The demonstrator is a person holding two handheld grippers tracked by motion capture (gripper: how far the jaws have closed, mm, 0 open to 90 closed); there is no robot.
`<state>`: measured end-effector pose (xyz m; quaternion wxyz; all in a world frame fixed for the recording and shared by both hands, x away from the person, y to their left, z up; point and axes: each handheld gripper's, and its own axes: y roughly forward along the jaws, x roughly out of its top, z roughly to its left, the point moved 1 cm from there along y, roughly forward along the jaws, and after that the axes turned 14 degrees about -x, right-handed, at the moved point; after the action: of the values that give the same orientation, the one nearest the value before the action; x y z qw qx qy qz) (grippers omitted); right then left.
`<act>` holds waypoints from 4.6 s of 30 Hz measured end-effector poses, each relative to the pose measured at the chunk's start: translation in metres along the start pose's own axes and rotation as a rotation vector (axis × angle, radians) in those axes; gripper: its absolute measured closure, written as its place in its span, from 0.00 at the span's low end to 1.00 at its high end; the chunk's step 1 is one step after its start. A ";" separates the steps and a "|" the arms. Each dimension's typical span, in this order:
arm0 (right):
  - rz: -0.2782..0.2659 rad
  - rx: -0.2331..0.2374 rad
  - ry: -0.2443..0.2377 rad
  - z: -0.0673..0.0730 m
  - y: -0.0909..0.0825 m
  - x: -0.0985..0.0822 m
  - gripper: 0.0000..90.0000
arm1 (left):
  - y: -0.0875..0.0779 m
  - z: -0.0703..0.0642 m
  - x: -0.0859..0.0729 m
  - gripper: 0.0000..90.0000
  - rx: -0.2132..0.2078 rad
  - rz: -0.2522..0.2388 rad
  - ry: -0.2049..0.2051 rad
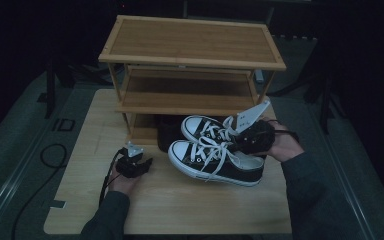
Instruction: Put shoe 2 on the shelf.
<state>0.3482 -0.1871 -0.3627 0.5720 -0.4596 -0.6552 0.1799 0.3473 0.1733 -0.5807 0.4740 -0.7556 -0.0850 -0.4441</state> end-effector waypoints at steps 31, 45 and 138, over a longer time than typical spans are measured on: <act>0.009 -0.077 0.034 -0.062 0.006 0.056 0.95 | 0.000 0.000 0.000 0.60 -0.001 0.002 0.000; 0.045 -0.159 0.136 -0.087 0.029 0.058 0.95 | 0.000 0.000 0.000 0.60 -0.001 0.002 0.001; -0.028 -0.472 0.363 -0.069 -0.009 0.044 0.71 | -0.001 0.002 0.000 0.57 -0.026 -0.008 -0.023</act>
<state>0.4113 -0.1757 -0.3110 0.5595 -0.5955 -0.5722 -0.0707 0.3477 0.1753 -0.5803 0.4612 -0.7664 -0.0875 -0.4384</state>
